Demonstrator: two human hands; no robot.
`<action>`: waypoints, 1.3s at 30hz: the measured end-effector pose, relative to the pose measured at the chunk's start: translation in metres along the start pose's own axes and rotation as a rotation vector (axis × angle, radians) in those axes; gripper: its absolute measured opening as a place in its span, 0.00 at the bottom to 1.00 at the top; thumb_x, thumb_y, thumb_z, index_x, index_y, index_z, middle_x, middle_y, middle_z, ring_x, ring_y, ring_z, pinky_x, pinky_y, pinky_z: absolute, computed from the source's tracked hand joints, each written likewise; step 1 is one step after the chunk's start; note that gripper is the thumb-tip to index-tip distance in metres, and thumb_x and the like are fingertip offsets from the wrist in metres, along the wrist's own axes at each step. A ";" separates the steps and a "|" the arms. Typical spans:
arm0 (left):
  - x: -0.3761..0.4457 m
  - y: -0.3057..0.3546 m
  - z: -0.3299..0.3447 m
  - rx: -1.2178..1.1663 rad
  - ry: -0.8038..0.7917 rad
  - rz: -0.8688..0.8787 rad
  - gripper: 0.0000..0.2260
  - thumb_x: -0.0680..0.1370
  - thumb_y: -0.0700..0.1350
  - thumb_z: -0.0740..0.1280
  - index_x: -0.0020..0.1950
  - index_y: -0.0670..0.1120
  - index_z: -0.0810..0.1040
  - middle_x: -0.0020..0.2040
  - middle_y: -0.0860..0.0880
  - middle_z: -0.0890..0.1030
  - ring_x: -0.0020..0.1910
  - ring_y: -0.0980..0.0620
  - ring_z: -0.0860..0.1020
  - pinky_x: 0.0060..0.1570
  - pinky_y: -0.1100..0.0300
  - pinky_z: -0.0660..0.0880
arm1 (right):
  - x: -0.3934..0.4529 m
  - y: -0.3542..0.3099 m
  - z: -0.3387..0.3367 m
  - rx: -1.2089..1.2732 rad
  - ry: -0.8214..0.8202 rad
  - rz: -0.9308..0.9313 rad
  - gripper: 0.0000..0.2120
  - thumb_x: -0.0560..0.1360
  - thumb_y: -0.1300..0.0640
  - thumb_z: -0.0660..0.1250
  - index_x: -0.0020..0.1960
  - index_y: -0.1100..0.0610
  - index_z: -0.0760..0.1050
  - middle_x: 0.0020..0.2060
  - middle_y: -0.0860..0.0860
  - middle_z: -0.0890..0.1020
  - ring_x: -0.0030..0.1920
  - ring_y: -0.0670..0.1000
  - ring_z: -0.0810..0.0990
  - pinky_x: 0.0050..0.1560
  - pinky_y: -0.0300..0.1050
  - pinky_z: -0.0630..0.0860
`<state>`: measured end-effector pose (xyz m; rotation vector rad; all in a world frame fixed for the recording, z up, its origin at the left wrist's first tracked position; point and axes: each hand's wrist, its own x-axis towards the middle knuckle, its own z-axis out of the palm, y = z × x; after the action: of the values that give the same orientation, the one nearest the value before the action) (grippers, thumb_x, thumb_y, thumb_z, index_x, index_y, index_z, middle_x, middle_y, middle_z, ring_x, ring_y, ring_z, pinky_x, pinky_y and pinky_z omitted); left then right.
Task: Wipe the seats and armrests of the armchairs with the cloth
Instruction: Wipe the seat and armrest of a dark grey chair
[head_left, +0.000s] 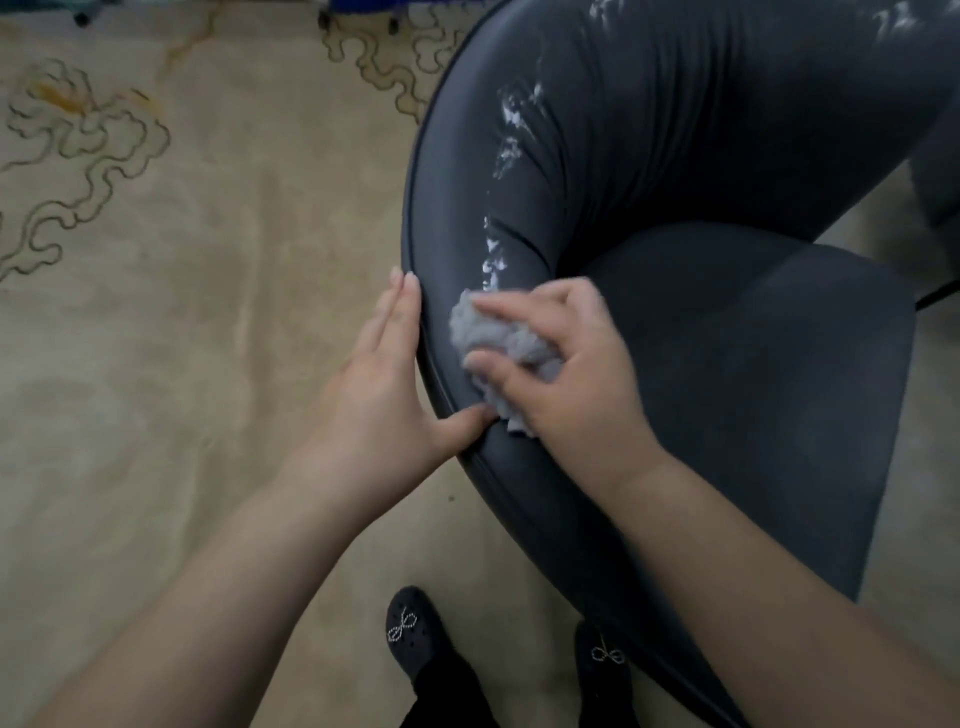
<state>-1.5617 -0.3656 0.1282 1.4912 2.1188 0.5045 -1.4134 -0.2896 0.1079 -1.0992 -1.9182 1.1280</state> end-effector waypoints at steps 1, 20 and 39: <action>0.003 -0.002 -0.003 0.005 -0.013 0.015 0.52 0.66 0.63 0.71 0.80 0.53 0.43 0.79 0.60 0.44 0.73 0.69 0.44 0.66 0.71 0.48 | -0.002 -0.001 0.004 -0.019 -0.014 -0.012 0.18 0.69 0.56 0.75 0.59 0.50 0.80 0.50 0.51 0.71 0.52 0.44 0.74 0.56 0.31 0.70; 0.072 -0.010 -0.028 -0.050 -0.086 0.059 0.55 0.64 0.65 0.71 0.79 0.53 0.40 0.78 0.61 0.41 0.74 0.68 0.41 0.58 0.85 0.37 | 0.061 0.018 -0.005 0.028 0.268 0.263 0.13 0.74 0.59 0.70 0.57 0.49 0.80 0.55 0.54 0.75 0.52 0.39 0.77 0.54 0.25 0.69; 0.095 -0.016 -0.032 -0.125 -0.153 0.041 0.45 0.70 0.53 0.68 0.79 0.59 0.43 0.76 0.68 0.40 0.70 0.76 0.42 0.64 0.74 0.51 | 0.046 0.008 0.012 -0.082 0.114 0.042 0.17 0.72 0.51 0.71 0.60 0.54 0.79 0.47 0.50 0.72 0.48 0.41 0.74 0.52 0.28 0.70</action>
<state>-1.6197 -0.2819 0.1276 1.4576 1.9079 0.5108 -1.4409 -0.2508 0.1014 -1.2261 -1.8743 0.9949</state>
